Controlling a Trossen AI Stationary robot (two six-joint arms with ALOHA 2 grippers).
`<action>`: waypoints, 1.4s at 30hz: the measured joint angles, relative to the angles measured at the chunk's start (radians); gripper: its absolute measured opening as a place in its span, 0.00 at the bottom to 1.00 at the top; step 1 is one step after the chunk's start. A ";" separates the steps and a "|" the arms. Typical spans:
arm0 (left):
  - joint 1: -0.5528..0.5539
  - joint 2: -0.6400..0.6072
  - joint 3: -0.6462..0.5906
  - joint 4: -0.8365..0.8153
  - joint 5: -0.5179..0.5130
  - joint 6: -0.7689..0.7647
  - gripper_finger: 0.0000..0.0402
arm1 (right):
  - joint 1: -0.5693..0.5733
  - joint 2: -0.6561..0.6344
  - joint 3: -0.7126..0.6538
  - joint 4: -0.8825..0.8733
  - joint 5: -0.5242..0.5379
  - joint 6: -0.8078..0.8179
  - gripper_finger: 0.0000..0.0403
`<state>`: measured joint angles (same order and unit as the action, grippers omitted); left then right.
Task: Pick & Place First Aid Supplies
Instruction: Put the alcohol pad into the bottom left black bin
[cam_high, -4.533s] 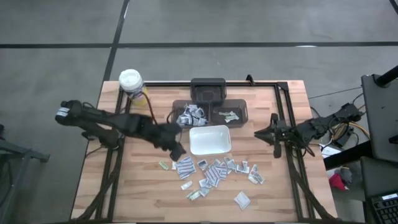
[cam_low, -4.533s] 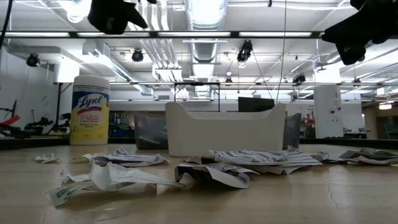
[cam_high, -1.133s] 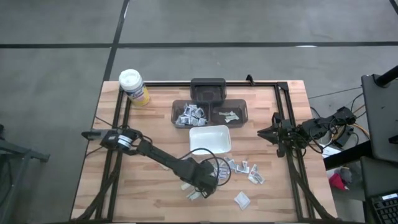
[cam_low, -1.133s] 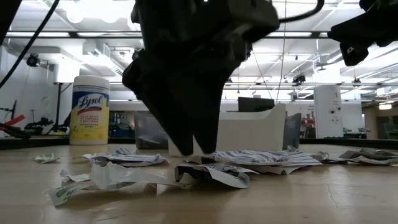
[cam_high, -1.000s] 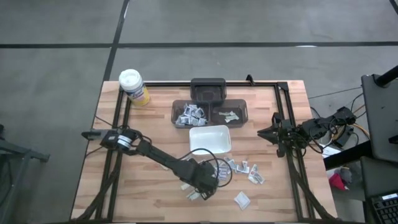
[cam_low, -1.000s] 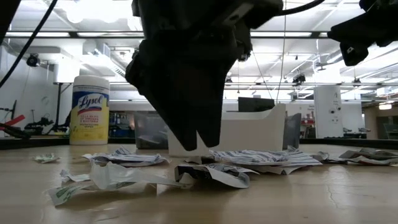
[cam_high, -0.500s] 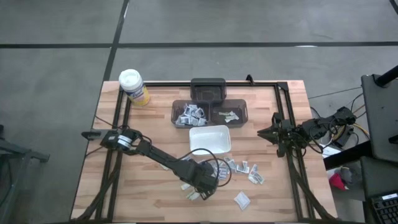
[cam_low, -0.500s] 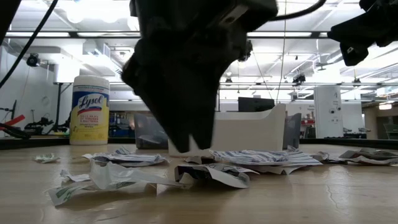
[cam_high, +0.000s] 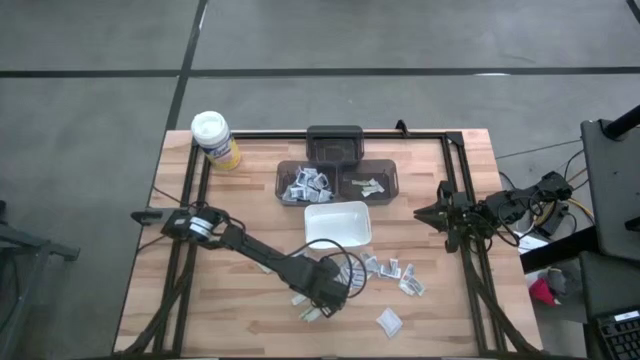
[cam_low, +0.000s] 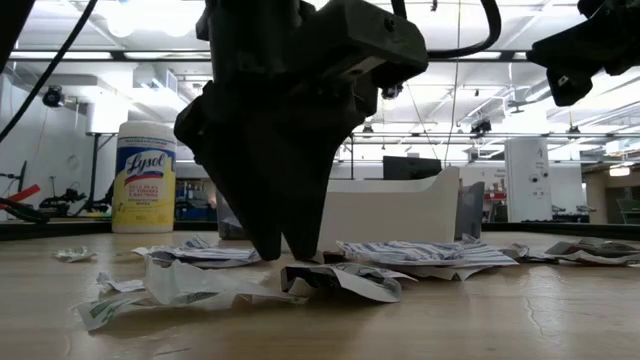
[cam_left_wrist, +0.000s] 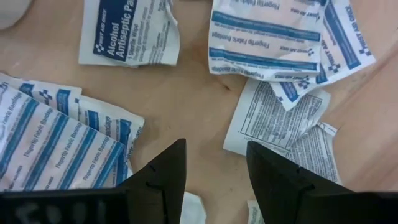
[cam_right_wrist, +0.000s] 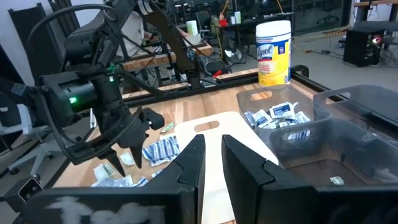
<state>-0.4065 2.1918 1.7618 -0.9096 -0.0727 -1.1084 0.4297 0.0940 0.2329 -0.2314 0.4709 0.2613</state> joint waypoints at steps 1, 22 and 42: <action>0.001 0.000 0.000 0.000 0.000 0.000 0.40 | 0.000 0.000 0.000 0.000 0.000 0.000 0.13; 0.017 -0.002 -0.050 0.050 0.000 -0.029 0.40 | 0.000 0.000 0.000 0.000 0.000 -0.003 0.13; 0.020 -0.005 0.016 -0.054 -0.057 -0.035 0.40 | 0.000 0.000 0.000 -0.001 0.000 -0.011 0.13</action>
<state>-0.3865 2.1872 1.7783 -0.9640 -0.1301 -1.1437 0.4294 0.0940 0.2325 -0.2320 0.4713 0.2499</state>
